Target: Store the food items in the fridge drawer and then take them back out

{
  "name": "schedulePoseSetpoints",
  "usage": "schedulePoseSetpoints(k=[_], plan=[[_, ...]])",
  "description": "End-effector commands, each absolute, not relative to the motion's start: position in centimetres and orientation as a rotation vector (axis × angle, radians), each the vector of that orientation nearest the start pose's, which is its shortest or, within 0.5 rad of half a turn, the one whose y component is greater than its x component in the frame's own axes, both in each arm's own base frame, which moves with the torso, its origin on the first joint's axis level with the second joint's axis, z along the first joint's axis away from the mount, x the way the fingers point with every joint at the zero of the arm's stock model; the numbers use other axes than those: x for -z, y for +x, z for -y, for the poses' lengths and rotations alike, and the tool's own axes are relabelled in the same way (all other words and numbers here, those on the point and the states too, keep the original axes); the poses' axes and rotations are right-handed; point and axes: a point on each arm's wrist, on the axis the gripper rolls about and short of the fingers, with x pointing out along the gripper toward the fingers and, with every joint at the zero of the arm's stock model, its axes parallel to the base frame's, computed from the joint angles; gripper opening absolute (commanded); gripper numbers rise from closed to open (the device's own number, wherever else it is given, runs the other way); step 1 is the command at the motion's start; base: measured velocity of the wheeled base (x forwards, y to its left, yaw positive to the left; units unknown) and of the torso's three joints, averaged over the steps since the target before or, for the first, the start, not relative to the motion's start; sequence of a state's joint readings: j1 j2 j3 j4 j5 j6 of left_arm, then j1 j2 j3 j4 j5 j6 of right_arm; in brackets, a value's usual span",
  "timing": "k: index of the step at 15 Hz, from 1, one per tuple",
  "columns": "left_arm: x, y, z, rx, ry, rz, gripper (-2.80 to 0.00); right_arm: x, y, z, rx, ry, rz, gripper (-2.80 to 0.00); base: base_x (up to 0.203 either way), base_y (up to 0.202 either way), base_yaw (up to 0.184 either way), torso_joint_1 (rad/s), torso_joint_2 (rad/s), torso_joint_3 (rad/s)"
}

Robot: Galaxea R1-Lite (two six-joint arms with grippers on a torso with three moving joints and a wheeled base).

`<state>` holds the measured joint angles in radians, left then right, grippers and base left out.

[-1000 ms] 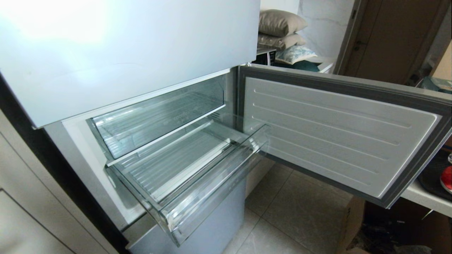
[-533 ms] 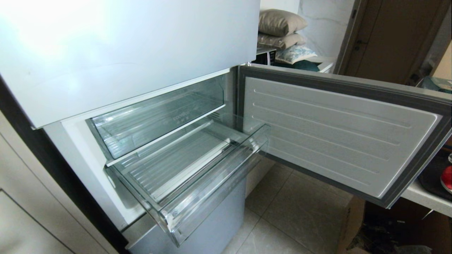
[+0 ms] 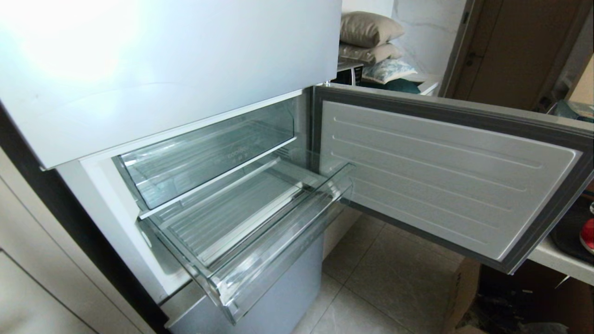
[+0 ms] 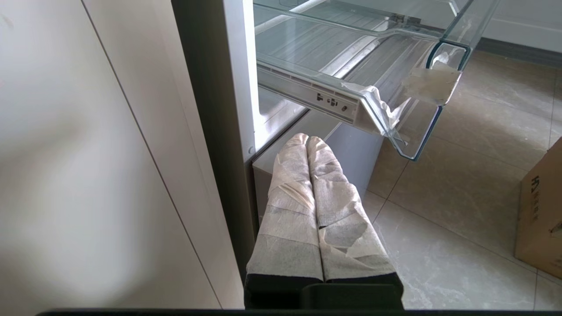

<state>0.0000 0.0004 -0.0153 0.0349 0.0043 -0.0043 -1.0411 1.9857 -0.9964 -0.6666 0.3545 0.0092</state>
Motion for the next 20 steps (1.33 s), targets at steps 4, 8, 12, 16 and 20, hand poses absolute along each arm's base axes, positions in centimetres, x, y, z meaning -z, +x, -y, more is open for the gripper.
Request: schedulePoseSetpoints(k=[4,8,12,16,20], plan=[[-7.6,-2.4,0.0,-0.005,-0.005,-0.020,-2.80,-9.2,21.7,35.7,0.694,0.241,-0.282,0.00,0.000,0.000,0.000,0.000,0.00,0.000],[-7.6,-2.4,0.0,-0.005,-0.005,-0.020,-2.80,-8.4,22.3,37.4,0.723,0.228,-0.272,0.00,0.000,0.000,0.000,0.000,0.00,0.000],[-7.6,-2.4,0.0,-0.005,-0.005,-0.020,-2.80,-8.0,23.0,38.6,0.724,0.214,-0.255,0.00,0.000,0.000,0.000,0.000,0.00,0.000],[-7.6,-2.4,0.0,-0.005,-0.005,-0.020,-2.80,-6.8,23.9,39.9,0.708,0.211,-0.247,0.00,0.000,0.000,0.000,0.000,0.00,0.000],[-7.6,-2.4,0.0,-0.005,-0.005,-0.020,-2.80,-6.6,25.1,39.9,0.665,0.206,-0.237,0.00,0.000,0.000,0.000,0.000,0.00,0.000]])
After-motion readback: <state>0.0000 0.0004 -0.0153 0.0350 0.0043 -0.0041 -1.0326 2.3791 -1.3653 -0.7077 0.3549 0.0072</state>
